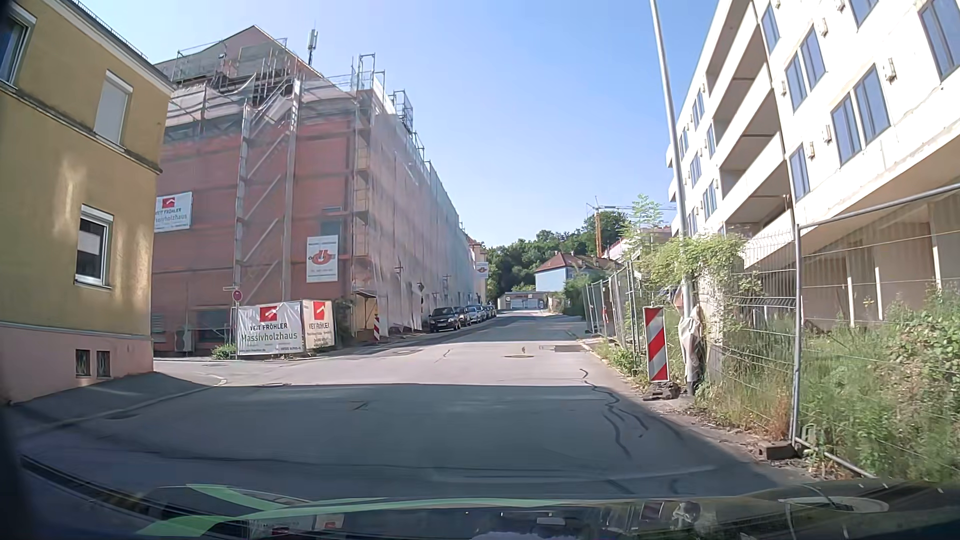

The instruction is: Follow the waypoints while adhering to traffic rules and regulations

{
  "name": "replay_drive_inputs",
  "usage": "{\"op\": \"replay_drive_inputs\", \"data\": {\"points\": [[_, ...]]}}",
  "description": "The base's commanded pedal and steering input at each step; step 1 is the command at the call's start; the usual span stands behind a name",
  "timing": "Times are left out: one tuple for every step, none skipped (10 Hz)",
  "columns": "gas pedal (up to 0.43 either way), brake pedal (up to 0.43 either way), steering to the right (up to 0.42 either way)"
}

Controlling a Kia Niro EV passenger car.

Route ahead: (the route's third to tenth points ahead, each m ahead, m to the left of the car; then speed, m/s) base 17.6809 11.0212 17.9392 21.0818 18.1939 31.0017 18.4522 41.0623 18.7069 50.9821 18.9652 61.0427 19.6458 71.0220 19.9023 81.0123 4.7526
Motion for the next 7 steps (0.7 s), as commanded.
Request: {"op": "replay_drive_inputs", "data": {"points": [[0.098, 0.0, -0.004], [0.098, 0.0, 0.0], [0.098, 0.0, 0.001], [0.098, 0.0, 0.001], [0.098, 0.0, 0.003], [0.098, 0.0, 0.006], [0.098, 0.0, 0.006]]}}
